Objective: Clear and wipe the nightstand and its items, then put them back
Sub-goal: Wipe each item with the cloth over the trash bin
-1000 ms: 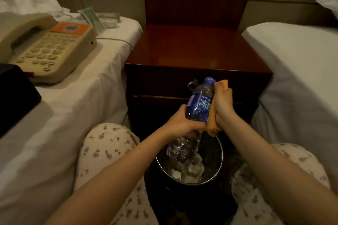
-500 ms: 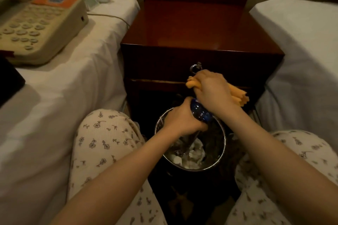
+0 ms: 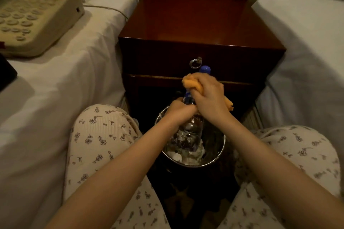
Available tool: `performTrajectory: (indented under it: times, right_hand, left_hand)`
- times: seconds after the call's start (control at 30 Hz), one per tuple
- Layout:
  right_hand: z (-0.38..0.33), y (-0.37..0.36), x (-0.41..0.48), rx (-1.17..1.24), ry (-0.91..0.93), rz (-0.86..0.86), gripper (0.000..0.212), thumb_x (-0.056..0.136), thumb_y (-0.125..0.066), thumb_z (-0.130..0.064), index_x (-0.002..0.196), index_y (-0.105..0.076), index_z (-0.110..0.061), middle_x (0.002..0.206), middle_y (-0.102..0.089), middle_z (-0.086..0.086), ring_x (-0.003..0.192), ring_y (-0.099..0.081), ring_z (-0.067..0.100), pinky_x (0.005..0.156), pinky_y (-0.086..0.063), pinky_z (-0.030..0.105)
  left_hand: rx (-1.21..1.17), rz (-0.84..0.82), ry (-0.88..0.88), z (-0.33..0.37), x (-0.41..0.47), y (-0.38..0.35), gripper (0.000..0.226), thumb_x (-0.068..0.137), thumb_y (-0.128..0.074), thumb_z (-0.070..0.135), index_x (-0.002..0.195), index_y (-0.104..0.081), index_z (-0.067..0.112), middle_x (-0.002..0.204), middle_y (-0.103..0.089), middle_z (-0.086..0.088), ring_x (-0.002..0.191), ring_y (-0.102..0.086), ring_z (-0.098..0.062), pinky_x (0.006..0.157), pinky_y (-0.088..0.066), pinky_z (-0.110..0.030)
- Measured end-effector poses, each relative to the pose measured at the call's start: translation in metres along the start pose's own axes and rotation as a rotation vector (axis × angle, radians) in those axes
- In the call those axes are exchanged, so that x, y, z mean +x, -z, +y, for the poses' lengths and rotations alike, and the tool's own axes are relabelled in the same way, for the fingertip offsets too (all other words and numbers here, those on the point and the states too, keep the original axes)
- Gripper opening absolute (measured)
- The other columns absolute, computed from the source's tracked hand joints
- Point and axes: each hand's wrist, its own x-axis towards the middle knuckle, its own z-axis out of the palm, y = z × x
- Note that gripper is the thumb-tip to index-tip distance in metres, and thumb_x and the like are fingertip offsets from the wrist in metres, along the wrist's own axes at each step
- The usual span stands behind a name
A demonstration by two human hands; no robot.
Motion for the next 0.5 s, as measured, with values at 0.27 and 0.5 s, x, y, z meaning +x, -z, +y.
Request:
performTrajectory:
  times: [0.27,0.5]
  right_hand:
    - [0.008,0.009,0.005,0.451,-0.466,0.411,0.008,0.097,-0.045,-0.019,0.104,-0.05,-0.02,0.093,-0.055,-0.005,0.086,-0.056,0.011,0.077,-0.046,0.026]
    - [0.014,0.027,0.011,0.79,-0.855,0.46,0.008,0.096,-0.047,-0.025,0.098,-0.051,-0.018,0.089,-0.06,0.002,0.085,-0.063,0.022,0.073,-0.054,0.036]
  left_hand:
    - [-0.079,-0.26,-0.016,0.001,-0.013,-0.002,0.042,0.075,-0.069,0.017,0.116,-0.058,0.014,0.092,-0.067,0.0,0.078,-0.064,-0.012,0.061,-0.046,-0.02]
    - [-0.184,-0.388,-0.034,0.003,-0.017,-0.003,0.021,0.069,-0.065,0.029,0.085,-0.067,0.015,0.08,-0.068,-0.004,0.076,-0.063,-0.023,0.085,-0.049,-0.04]
